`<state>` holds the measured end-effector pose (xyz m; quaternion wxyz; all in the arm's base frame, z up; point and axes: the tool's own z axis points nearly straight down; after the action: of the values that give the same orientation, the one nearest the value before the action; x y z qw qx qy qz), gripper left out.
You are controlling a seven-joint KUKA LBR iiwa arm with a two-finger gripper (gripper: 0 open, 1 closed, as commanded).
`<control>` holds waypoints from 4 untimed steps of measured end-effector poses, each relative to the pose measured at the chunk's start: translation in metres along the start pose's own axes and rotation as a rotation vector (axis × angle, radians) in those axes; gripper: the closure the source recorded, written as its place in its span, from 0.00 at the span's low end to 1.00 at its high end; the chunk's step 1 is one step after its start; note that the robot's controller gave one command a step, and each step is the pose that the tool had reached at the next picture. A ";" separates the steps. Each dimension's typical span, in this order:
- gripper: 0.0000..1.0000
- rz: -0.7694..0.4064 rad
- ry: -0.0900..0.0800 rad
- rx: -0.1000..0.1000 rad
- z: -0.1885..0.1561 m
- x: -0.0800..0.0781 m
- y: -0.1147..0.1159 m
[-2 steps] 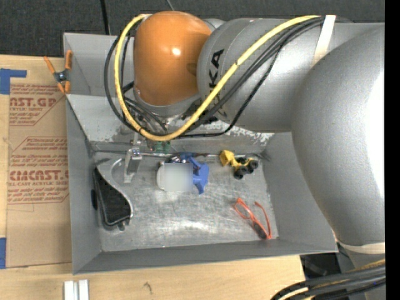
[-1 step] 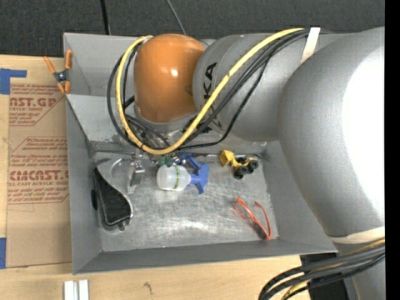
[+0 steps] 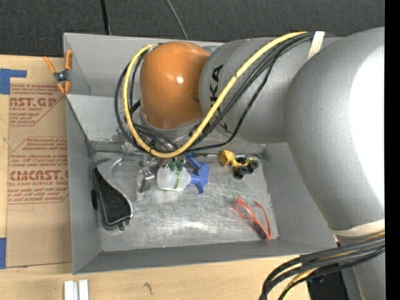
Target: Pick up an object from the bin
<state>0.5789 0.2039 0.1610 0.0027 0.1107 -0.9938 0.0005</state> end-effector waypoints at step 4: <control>0.00 -0.391 -0.004 -0.001 -0.056 -0.014 0.009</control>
Offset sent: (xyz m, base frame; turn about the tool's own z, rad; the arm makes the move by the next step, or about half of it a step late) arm 0.0093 0.0300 -0.0171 -0.1643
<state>0.5910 0.2156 0.2167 0.0010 0.3016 -0.9534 -0.0005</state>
